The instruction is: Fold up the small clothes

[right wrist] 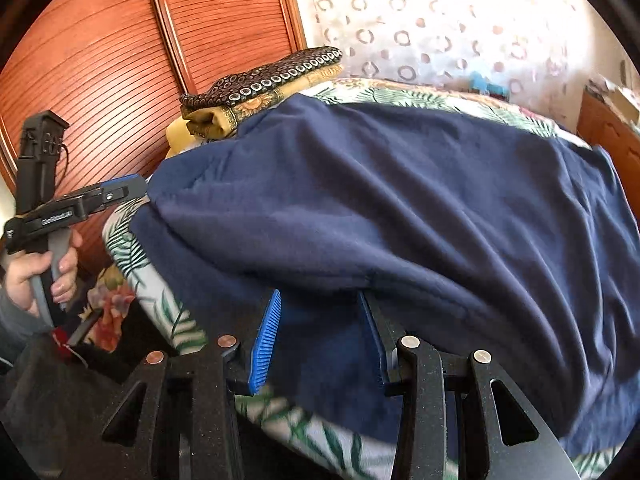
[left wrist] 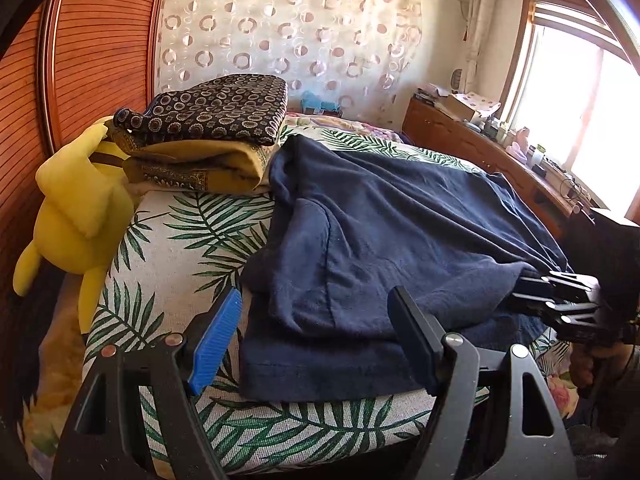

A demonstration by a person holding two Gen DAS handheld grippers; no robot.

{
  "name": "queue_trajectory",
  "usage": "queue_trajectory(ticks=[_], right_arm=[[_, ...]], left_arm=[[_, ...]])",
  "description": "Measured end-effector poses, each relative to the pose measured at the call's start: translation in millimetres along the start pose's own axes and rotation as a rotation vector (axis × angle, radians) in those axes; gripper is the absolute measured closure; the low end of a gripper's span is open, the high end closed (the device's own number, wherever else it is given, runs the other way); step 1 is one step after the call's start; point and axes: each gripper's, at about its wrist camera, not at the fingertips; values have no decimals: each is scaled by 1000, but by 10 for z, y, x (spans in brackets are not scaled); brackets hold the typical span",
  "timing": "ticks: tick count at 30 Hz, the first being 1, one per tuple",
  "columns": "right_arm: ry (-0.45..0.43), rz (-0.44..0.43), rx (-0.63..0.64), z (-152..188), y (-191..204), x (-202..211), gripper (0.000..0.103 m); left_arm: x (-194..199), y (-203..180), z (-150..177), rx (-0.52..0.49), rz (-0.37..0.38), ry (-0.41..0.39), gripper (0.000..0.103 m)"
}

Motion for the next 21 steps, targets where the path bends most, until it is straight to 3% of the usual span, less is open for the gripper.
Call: queue_trajectory(ticks=[8, 10, 12, 14, 21], right_arm=[[-13, 37, -5, -128, 25, -265, 62], [-15, 44, 0, -129, 59, -280, 72], [-13, 55, 8, -117, 79, -274, 90], [-10, 60, 15, -123, 85, -280, 98], [-58, 17, 37, -89, 183, -93, 101]], left_arm=[[-29, 42, 18, 13, 0, 9, 27], [-42, 42, 26, 13, -1, 11, 27], [-53, 36, 31, 11, 2, 13, 27], [-64, 30, 35, 8, 2, 15, 27], [-71, 21, 35, 5, 3, 16, 27]])
Point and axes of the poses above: each gripper's, at about its wrist camera, not at the fingertips, and x roughly against the way its jaws point, y to its left, z to its underside, and after that the axes turned 6 degrees about x, right-handed
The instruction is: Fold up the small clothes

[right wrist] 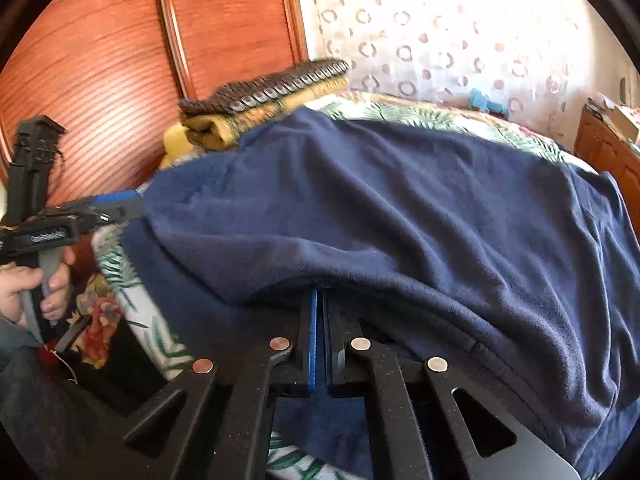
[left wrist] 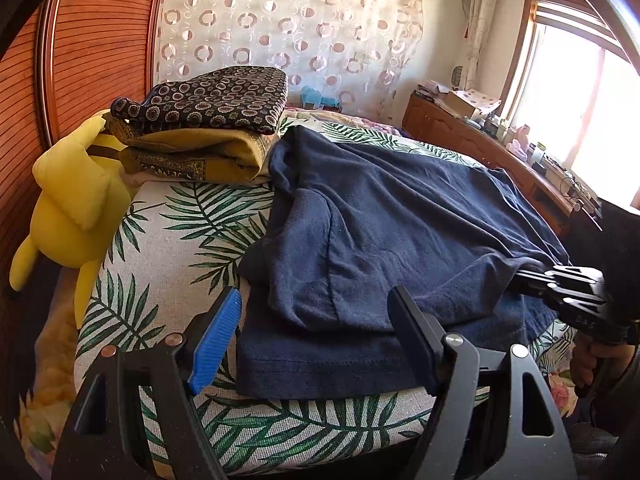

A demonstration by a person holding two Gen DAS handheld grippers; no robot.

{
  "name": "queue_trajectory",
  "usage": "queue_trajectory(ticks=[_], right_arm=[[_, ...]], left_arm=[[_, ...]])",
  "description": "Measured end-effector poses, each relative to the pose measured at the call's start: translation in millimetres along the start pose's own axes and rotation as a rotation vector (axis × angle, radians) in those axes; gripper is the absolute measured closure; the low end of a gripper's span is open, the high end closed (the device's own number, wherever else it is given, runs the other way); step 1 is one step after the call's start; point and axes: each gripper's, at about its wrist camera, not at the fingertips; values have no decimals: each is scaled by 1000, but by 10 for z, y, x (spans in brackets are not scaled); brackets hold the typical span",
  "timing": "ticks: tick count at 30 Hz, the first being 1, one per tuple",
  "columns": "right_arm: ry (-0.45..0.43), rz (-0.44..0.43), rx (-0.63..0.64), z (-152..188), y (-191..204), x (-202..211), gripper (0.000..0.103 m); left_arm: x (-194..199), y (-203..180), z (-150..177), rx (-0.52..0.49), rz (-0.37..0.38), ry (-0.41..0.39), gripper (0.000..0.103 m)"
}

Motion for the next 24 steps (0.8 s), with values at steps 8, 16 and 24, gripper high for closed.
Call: queue_trajectory(ticks=[8, 16, 24], right_arm=[[-26, -15, 25, -26, 113, 86, 101], [22, -60, 16, 78, 214, 449, 101], [-16, 33, 3, 109, 166, 774, 99]], left_arm=[[0, -15, 9, -8, 1, 3, 27], [16, 33, -12, -1, -11, -10, 27], [-203, 73, -68, -20, -52, 18, 27]])
Point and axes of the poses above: each gripper's, at about its wrist camera, not at the fingertips, and x roughly against the way its jaws point, y to its left, z to its underside, and after that the axes turned 6 degrees about x, right-handed
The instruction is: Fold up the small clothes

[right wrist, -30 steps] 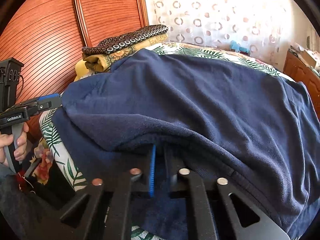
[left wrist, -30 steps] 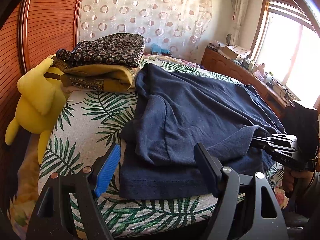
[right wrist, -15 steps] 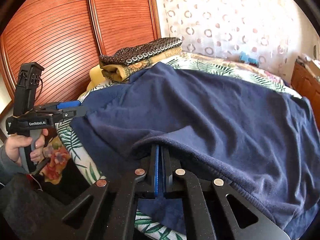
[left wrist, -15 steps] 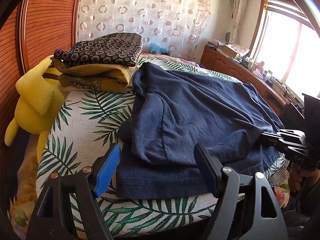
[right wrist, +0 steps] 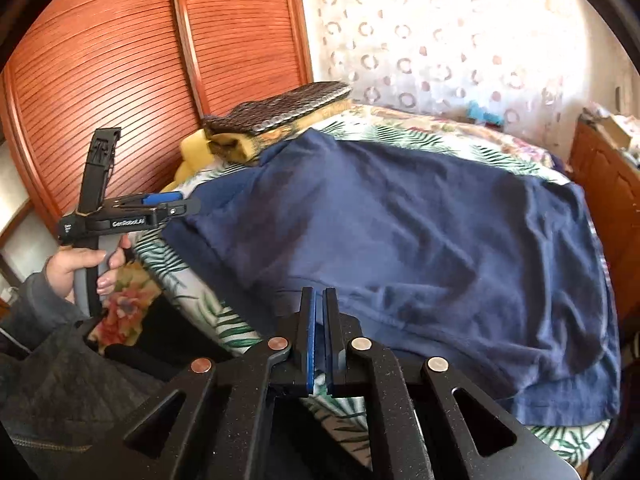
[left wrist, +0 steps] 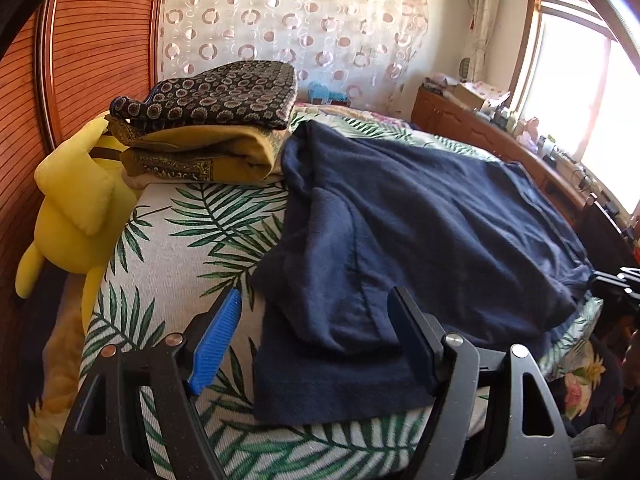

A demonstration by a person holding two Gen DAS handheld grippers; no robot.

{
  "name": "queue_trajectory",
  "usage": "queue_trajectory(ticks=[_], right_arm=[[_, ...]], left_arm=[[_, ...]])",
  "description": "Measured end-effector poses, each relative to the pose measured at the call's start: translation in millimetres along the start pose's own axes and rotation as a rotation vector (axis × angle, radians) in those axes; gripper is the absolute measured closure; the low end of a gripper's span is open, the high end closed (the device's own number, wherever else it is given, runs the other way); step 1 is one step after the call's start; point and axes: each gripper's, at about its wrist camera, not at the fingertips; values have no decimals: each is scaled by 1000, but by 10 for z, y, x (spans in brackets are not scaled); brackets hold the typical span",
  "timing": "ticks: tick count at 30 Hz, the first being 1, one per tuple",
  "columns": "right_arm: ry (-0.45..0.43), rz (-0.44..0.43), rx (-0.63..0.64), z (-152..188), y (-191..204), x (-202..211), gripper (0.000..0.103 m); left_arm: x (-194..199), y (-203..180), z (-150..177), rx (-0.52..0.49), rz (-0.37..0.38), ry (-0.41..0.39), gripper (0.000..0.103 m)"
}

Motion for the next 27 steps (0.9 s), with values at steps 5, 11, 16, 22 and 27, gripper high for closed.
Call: queue_trajectory(ticks=[5, 11, 16, 22, 27], right_arm=[[-8, 66, -17, 47, -32, -46, 69], [18, 226, -46, 172, -265, -99, 45], [45, 329, -114, 280, -469, -107, 45], [34, 380, -201, 440, -678, 105, 45], [7, 397, -257, 558, -850, 335, 44]], left_arm=[[-124, 82, 9, 21, -11, 28, 36], [-97, 49, 54, -5, -7, 29, 70], [-68, 10, 52, 0, 50, 44, 96], [196, -267, -178, -19, 184, -9, 97], [290, -811, -495, -100, 301, -39, 97]])
Point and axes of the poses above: each gripper's, at about its wrist camera, not at the fingertips, and x roughly against the way its jaws point, y to its left, z to its underside, and after that the axes turned 6 degrees about x, right-handed
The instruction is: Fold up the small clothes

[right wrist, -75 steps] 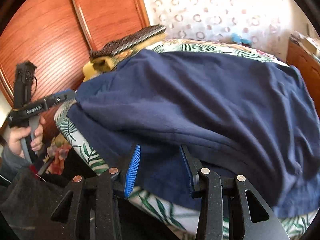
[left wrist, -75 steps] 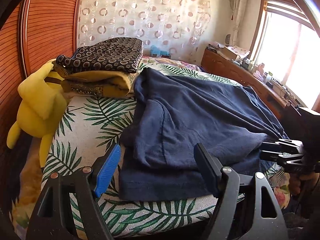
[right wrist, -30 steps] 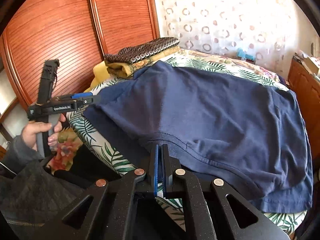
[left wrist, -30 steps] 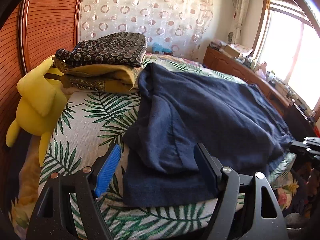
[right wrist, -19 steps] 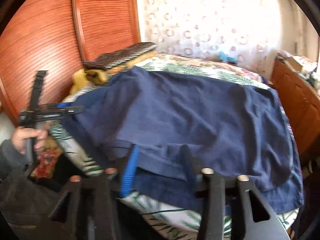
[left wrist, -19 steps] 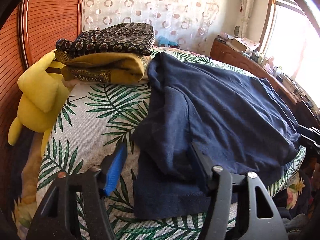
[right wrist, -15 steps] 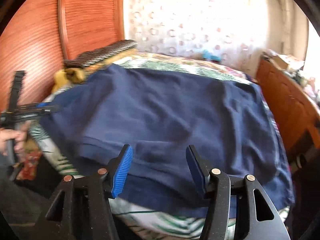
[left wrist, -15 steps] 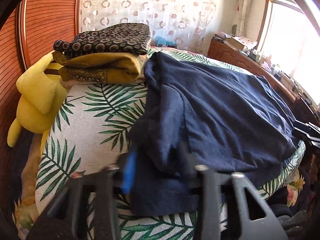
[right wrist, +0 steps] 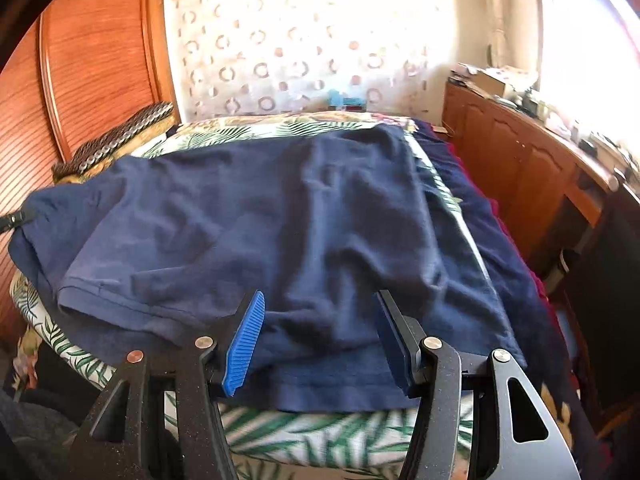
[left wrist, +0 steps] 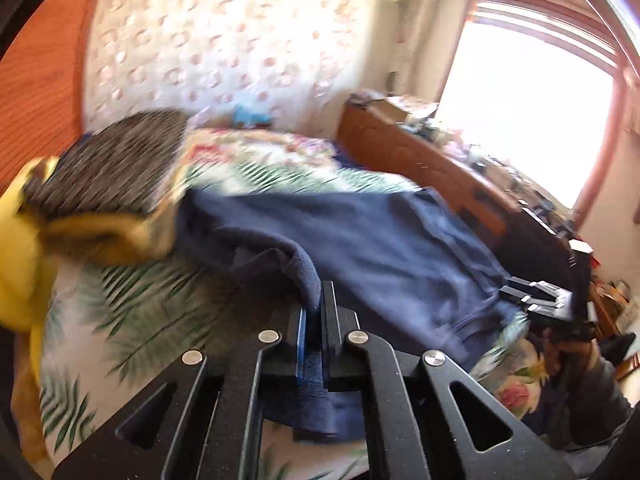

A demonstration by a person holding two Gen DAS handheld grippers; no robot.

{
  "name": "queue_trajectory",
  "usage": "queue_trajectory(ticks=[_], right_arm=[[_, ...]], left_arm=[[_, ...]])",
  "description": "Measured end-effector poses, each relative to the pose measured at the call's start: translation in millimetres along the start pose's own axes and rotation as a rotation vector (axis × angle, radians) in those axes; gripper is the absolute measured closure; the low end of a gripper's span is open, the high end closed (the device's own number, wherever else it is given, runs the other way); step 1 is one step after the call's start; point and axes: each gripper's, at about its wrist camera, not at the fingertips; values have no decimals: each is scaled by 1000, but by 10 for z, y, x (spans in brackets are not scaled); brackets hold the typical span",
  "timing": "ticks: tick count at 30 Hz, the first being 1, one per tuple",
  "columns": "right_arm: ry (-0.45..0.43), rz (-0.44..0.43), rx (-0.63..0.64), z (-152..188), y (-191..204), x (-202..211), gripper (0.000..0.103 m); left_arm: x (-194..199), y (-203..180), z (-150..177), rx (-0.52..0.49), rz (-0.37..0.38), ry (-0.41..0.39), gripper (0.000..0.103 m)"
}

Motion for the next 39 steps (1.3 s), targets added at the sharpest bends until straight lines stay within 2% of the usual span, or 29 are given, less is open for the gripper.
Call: queue_trajectory(ticks=[2, 5, 11, 14, 19, 22, 25, 27, 28, 29, 33, 36, 39], right_arm=[[8, 4, -11, 40, -57, 35, 35], [10, 28, -24, 77, -129, 55, 33], [-8, 66, -50, 119, -321, 164, 32], [-20, 78, -56, 131, -364, 239, 32], [-51, 85, -75, 197, -490, 417, 32], [-70, 98, -97, 246, -574, 545, 32], [-77, 107, -116, 265, -656, 593, 32], [-77, 109, -119, 290, -689, 596, 32], [-76, 107, -116, 300, -696, 581, 32], [-73, 109, -115, 304, -706, 568, 32], [-62, 110, -107, 247, -733, 467, 32], [-62, 96, -97, 162, -738, 388, 32], [-63, 80, -81, 49, -734, 267, 32]], left_arm=[[-101, -250, -149, -40, 42, 0, 97], [-293, -625, -344, -109, 89, 10, 97], [-746, -1373, -618, -237, 171, 60, 97], [-921, -1715, -724, -269, 223, 86, 97], [-1035, -2230, -840, -345, 292, 107, 97], [-1108, -2393, -871, -348, 329, 123, 97], [-1277, -2450, -826, -342, 323, 184, 97], [-1349, -2429, -780, -350, 312, 191, 90], [-1373, -2385, -770, -351, 304, 194, 72], [-1387, -2325, -767, -349, 299, 191, 59], [-1417, -2117, -773, -343, 259, 176, 55], [-1445, -1828, -769, -343, 181, 157, 55], [-1493, -1522, -736, -320, 121, 171, 55]])
Point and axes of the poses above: each gripper's, at about its wrist camera, not at the fingertips, and x roughly against the way its jaws point, y to its left, z to its underside, and after that the axes turned 6 degrees about x, right-handed
